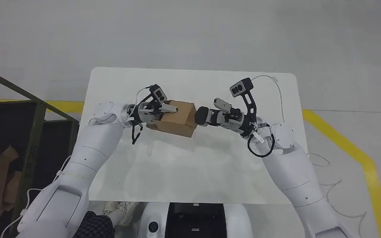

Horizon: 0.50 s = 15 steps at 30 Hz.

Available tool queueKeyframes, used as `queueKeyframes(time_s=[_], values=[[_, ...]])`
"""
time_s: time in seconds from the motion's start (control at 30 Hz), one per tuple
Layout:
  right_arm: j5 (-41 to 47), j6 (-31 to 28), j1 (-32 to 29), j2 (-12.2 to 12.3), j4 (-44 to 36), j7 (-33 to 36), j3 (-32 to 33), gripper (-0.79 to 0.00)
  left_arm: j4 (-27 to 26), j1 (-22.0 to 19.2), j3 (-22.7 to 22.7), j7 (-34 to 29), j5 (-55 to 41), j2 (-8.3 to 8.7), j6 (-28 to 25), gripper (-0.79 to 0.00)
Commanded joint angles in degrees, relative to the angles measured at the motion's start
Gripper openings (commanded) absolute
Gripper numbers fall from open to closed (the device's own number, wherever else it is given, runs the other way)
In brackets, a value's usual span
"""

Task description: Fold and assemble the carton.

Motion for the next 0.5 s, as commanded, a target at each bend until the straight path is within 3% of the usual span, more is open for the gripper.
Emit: queueKeyframes(time_s=[0.0, 0.3, 0.47], values=[[-5.12, -2.24, -0.20, 0.26, -1.06, -1.52, 0.81, 0.000, -0.05, 0.06, -0.01, 0.00, -0.08, 0.01, 0.24, -0.785], [-23.25, -4.63, -2.26, 1.07, -7.28, -8.14, 2.00, 0.000, -1.11, 0.35, 0.20, 0.00, -0.56, -0.03, 0.69, -0.785], [-34.82, -2.97, -3.41, 1.33, -10.22, -13.69, 1.91, 0.000, -1.49, 0.40, 0.08, 0.00, -0.60, 0.04, 0.93, -0.785]])
